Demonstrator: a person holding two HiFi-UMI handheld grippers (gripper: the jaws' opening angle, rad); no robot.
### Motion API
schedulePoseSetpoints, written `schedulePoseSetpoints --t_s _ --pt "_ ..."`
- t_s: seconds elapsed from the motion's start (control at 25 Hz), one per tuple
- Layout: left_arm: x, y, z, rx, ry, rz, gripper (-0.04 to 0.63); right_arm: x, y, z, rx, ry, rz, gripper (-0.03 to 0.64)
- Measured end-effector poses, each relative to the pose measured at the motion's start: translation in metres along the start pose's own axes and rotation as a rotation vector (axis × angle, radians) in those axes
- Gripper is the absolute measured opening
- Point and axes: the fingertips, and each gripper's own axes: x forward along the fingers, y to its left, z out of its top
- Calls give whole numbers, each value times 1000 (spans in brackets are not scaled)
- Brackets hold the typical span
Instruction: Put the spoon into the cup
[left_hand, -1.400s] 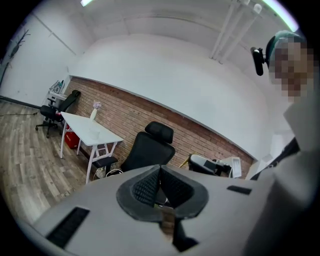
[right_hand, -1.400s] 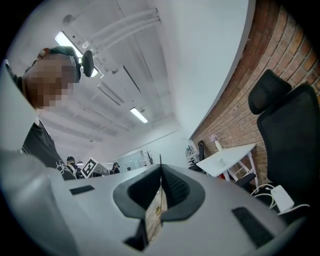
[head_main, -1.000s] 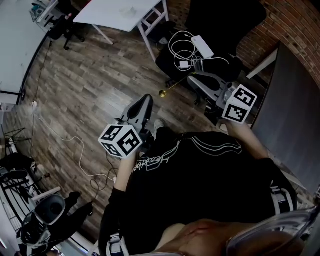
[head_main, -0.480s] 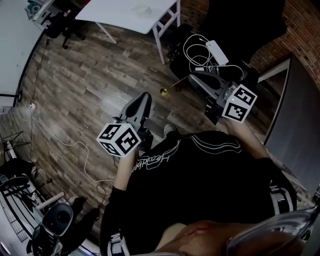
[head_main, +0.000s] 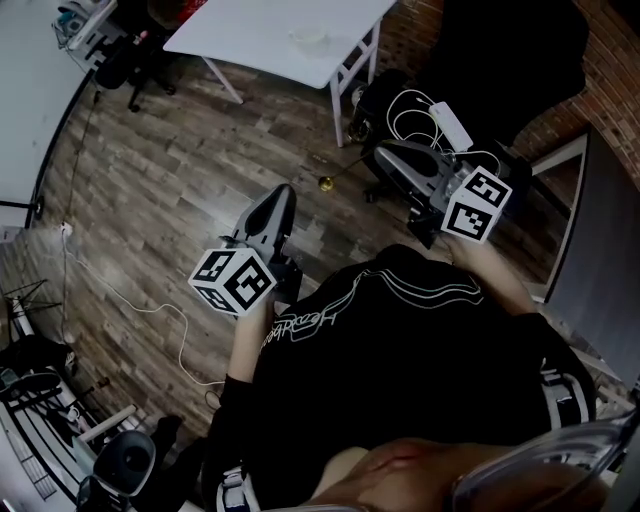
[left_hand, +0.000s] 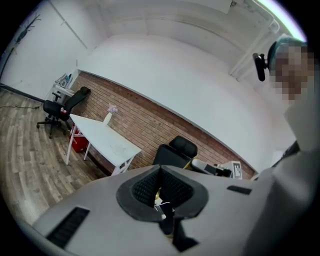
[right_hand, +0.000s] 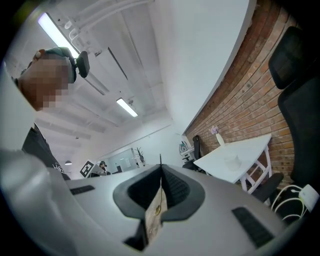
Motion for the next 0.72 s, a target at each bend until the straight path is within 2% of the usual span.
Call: schedulePoseSetpoints --t_s 0.16,0.4,0.72 --pt "9 13 8 -1 1 -8 5 12 -14 6 -1 -5 -17 0" --pt "40 49 24 -12 16 20 5 46 -58 13 27 -7 -24 0" --pt "123 113 80 -20 39 29 5 123 -145 44 50 -2 -18 0"
